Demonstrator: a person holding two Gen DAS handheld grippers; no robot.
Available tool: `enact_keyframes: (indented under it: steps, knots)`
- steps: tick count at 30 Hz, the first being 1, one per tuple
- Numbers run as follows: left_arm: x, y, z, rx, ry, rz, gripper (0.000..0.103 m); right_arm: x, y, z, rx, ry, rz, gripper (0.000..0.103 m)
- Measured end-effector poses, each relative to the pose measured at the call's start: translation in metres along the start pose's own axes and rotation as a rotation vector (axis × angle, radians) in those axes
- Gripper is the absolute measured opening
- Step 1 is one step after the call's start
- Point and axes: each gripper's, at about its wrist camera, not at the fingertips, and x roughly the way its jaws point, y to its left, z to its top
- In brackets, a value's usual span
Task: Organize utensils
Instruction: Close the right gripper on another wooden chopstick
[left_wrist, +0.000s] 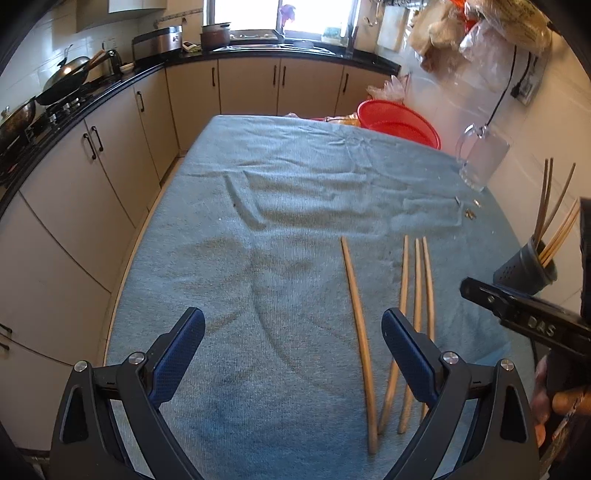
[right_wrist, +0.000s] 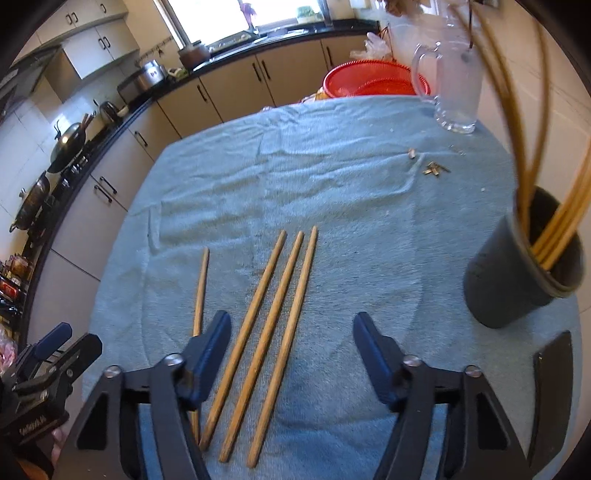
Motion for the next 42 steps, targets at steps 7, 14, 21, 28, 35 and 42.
enact_keyframes:
  steps: [7,14,21,28,35,42]
  knots:
    - [0.029,-0.007,0.008,0.053,0.071,-0.03,0.06,0.036,0.005,0.01,-0.015,0.07,-0.013,0.04]
    - [0.06,-0.019,0.018,0.091,0.143,-0.085,0.027,0.062,0.005,0.021,-0.025,0.119,-0.036,0.026]
    - [0.087,-0.033,0.03,0.092,0.189,-0.117,0.026,0.079,-0.003,0.031,-0.014,0.152,-0.051,0.015]
    - [0.111,-0.046,0.037,0.098,0.245,-0.106,0.026,0.082,-0.008,0.038,-0.026,0.167,-0.054,0.011]
    - [0.127,-0.055,0.045,0.106,0.25,-0.067,0.026,0.085,-0.013,0.045,-0.035,0.186,-0.043,0.009]
    - [0.129,-0.056,0.045,0.111,0.242,-0.05,0.007,0.076,-0.023,0.042,-0.004,0.174,0.015,0.007]
